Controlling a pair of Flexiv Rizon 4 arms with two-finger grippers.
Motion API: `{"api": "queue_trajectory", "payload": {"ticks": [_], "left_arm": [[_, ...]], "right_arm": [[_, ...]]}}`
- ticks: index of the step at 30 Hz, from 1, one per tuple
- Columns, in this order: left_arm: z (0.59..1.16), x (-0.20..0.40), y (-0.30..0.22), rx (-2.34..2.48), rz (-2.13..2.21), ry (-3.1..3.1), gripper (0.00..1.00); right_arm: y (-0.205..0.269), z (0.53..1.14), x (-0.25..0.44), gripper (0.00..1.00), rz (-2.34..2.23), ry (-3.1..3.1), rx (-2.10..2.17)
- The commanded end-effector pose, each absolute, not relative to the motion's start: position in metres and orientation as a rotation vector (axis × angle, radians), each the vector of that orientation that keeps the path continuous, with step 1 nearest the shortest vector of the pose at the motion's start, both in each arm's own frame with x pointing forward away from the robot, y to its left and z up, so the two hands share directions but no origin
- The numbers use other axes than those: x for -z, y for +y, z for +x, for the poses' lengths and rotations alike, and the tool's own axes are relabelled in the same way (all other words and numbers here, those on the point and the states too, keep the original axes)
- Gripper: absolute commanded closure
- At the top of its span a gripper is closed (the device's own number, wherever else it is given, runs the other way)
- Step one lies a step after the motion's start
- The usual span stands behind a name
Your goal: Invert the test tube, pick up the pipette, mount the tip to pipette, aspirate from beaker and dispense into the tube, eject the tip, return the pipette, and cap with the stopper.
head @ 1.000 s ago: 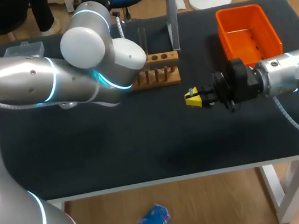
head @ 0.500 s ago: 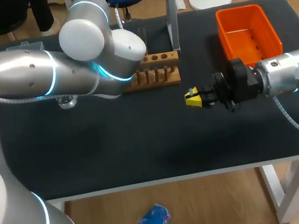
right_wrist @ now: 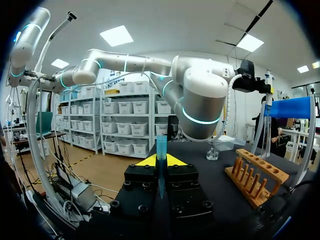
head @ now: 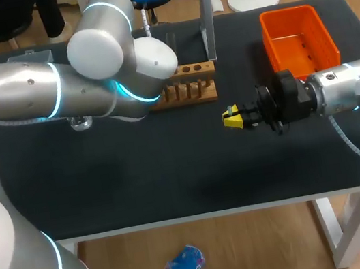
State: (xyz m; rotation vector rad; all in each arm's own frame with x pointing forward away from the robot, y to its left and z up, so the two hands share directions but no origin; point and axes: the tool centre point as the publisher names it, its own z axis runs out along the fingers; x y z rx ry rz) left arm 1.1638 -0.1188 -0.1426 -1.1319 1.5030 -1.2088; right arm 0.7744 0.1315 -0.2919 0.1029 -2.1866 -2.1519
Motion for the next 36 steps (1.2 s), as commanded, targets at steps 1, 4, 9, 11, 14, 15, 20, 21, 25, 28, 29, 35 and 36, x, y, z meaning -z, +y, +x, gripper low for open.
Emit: {"api": "queue_trajectory", "payload": {"ticks": [1,4,9,11,14,15,20,21,25,28,29,35,36], "left_arm": [[1.124,0.12,-0.102,1.308,-1.06,1.623,1.0],[1.108,0.11,-0.103,1.338,-1.003,1.664,1.0],[1.077,0.094,-0.107,1.481,-0.878,1.754,1.0],[1.065,0.089,-0.11,1.544,-0.831,1.79,1.0],[1.047,0.084,-0.114,1.602,-0.758,1.829,1.0],[1.041,0.083,-0.116,1.593,-0.736,1.836,1.0],[1.011,0.077,-0.123,1.692,-0.62,1.888,1.0],[1.005,0.075,-0.125,1.716,-0.598,1.898,1.0],[0.983,0.07,-0.129,1.828,-0.482,1.934,1.0],[0.968,0.066,-0.135,1.911,-0.4,1.956,1.0],[0.963,0.066,-0.137,1.928,-0.364,1.975,1.0],[0.941,0.067,-0.153,1.957,-0.208,2.082,1.0],[0.936,0.067,-0.155,1.97,-0.187,2.099,1.0]], "right_arm": [[0.131,0.774,0.291,1.0,0.102,-2.19,2.15],[0.131,0.774,0.291,1.0,0.102,-2.19,2.15],[0.131,0.774,0.291,1.0,0.102,-2.19,2.15],[0.131,0.774,0.291,1.0,0.102,-2.19,2.15],[0.131,0.774,0.291,1.0,0.102,-2.19,2.15],[0.131,0.774,0.291,1.0,0.102,-2.19,2.15],[0.131,0.774,0.291,1.0,0.102,-2.19,2.15],[0.131,0.774,0.291,1.0,0.102,-2.19,2.15],[0.131,0.774,0.291,1.0,0.102,-2.19,2.15],[0.131,0.774,0.291,1.0,0.102,-2.19,2.15],[0.131,0.774,0.291,1.0,0.102,-2.19,2.15],[0.131,0.774,0.291,1.0,0.102,-2.19,2.15],[0.131,0.774,0.291,1.0,0.102,-2.19,2.15]]}}
